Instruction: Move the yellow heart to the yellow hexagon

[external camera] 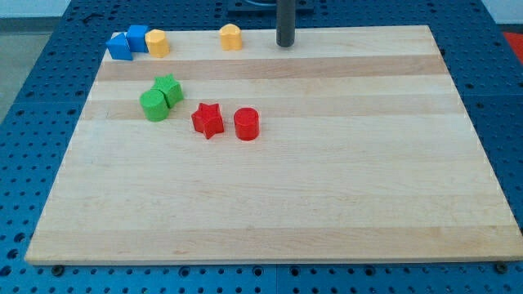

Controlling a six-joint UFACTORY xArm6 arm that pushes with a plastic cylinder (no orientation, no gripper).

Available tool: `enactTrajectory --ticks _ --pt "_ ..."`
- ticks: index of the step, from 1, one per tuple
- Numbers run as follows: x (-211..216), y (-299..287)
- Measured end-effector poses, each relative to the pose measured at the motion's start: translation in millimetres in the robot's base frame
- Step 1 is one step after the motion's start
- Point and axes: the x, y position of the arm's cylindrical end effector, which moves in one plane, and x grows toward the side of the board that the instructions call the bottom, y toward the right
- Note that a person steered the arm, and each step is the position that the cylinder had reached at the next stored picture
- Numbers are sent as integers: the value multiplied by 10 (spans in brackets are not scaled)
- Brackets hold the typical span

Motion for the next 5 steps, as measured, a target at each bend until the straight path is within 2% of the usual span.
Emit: enactTrajectory --ticks 2,5 --pt "-8 -454" --pt "-125 -605"
